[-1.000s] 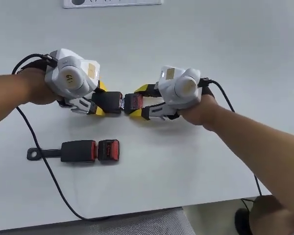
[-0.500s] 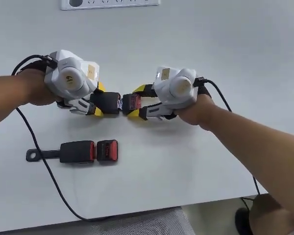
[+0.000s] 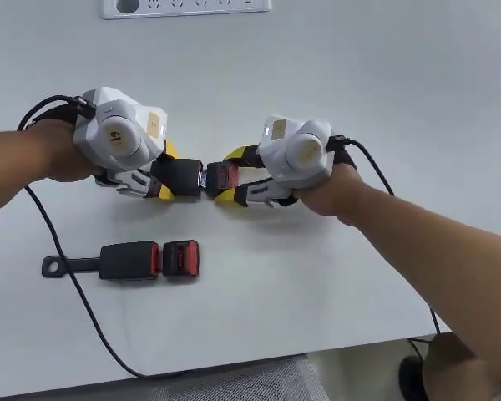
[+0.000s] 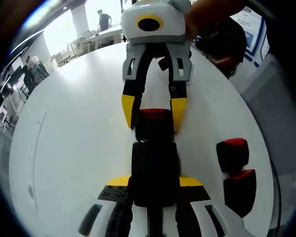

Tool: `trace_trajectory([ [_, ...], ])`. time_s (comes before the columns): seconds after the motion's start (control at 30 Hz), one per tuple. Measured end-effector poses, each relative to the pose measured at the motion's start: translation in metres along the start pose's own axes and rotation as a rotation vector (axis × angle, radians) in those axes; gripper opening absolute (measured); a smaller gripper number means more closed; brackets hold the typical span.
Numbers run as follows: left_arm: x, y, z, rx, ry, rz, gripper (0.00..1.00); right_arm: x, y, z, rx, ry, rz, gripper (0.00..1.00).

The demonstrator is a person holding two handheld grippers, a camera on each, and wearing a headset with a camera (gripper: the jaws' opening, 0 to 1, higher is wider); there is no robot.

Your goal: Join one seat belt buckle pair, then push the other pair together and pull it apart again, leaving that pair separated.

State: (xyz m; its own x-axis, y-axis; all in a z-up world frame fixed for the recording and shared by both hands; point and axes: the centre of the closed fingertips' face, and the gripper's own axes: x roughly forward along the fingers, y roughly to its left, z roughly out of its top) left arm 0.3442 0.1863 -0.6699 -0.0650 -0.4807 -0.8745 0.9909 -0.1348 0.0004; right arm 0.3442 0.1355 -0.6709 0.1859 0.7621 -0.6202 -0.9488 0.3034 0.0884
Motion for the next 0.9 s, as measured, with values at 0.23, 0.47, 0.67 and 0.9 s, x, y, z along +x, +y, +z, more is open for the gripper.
trace_trajectory([
  [0.23, 0.0, -0.001, 0.001, -0.001, -0.004, 0.0, 0.34, 0.002, -0.001, -0.002, 0.005, -0.008, -0.008, 0.34],
  [0.47, 0.0, -0.001, 0.001, 0.0, -0.008, -0.001, 0.34, 0.001, 0.0, -0.002, -0.003, -0.004, -0.012, 0.34],
  [0.67, 0.0, -0.001, 0.001, -0.019, -0.024, 0.004, 0.34, 0.0, 0.0, -0.003, 0.001, -0.01, -0.008, 0.35],
  [0.9, -0.001, 0.0, 0.0, -0.027, -0.041, 0.005, 0.34, -0.016, -0.003, -0.009, -0.012, -0.006, 0.003, 0.35],
])
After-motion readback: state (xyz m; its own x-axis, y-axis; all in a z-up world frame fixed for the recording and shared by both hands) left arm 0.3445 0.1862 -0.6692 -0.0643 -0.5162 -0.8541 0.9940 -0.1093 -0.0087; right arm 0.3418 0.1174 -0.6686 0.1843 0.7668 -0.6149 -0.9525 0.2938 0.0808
